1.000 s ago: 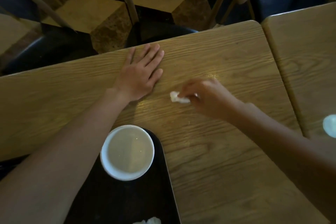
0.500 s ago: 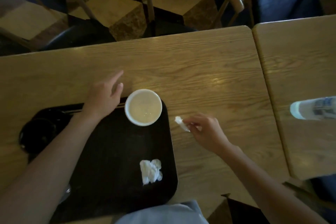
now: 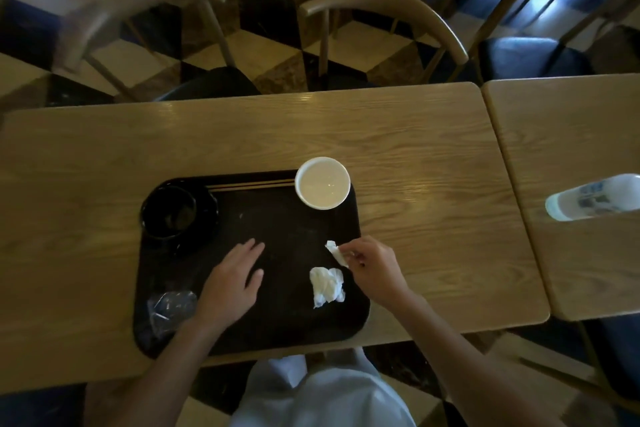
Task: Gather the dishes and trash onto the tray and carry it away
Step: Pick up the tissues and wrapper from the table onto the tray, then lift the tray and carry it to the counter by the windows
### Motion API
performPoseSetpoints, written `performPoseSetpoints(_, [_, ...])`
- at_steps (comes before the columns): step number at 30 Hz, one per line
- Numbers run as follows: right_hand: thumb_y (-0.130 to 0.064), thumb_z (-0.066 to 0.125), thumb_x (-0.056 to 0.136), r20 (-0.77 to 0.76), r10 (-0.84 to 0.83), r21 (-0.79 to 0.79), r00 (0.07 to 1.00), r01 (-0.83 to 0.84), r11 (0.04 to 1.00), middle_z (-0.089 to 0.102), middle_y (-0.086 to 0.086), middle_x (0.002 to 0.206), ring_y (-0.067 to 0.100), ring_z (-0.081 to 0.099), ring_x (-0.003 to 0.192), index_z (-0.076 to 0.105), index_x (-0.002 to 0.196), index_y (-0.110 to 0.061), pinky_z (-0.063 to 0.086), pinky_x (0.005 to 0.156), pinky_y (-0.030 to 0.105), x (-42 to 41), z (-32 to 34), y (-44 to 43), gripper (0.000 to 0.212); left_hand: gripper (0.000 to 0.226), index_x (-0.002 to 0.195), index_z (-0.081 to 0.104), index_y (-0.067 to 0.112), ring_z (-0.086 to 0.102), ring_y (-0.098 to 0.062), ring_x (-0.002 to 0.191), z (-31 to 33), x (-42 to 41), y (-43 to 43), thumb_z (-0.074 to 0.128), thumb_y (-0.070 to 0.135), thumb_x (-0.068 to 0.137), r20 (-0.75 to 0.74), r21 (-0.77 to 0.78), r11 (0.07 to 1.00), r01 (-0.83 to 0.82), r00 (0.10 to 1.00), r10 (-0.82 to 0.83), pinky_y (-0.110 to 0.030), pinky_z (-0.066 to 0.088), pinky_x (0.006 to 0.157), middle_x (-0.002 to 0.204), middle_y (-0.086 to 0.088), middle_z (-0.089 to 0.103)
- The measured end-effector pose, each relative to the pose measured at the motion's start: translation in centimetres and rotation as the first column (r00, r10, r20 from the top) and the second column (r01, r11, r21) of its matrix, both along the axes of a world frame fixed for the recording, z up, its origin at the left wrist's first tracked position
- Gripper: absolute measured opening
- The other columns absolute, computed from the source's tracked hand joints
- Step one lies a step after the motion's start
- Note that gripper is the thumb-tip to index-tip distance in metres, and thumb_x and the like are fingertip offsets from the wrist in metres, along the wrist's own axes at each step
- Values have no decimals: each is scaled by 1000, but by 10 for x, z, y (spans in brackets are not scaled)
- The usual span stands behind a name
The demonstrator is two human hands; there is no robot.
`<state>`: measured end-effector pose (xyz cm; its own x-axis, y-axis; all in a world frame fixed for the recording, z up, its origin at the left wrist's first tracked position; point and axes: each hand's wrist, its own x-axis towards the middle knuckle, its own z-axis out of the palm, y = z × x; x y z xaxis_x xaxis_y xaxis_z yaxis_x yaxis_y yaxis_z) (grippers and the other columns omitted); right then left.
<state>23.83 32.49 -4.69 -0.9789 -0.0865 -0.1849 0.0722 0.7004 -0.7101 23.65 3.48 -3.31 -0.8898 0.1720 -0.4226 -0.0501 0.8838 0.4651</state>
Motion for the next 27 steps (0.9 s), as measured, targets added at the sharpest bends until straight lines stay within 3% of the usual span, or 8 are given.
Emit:
performPoseSetpoints(3, [-5,67,90,-12,25,44,1000,-25,999,71,-2,103,6,66,91,77,104,-15,57,83,27,13,-3,-15,20,58,154,31,30,19,-18,152,-4,25,-14,51,33,100,34,-42,997,60,998,-59,-39,27,118,164,4,25])
performPoseSetpoints(10, [-5,63,92,40,55,202,998,-62,977,70,0,111,11,66,96,75,111,-15,52,86,24,31,-12,-30,24,63,157,18,34,-1,-26,154,-23,52,-27,45,37,100,177,-150,963,225,964,-197,-49,20,122,168,1,-1])
performPoseSetpoints(18, [-11,59,97,57,-20,252,998,5,968,71,0,111,14,66,97,75,111,-15,52,86,26,22,-16,-37,22,64,157,17,34,-4,-29,154,-38,59,-29,47,31,100,130,-160,956,244,966,-225,-50,15,123,168,-1,-5])
performPoseSetpoints(27, [-14,60,96,116,48,276,992,-79,958,75,1,107,14,68,96,77,111,-16,53,84,24,24,-20,-38,22,64,157,19,34,-8,-29,154,-44,62,-30,47,27,100,98,-122,971,206,976,-195,-49,11,122,168,-1,-7])
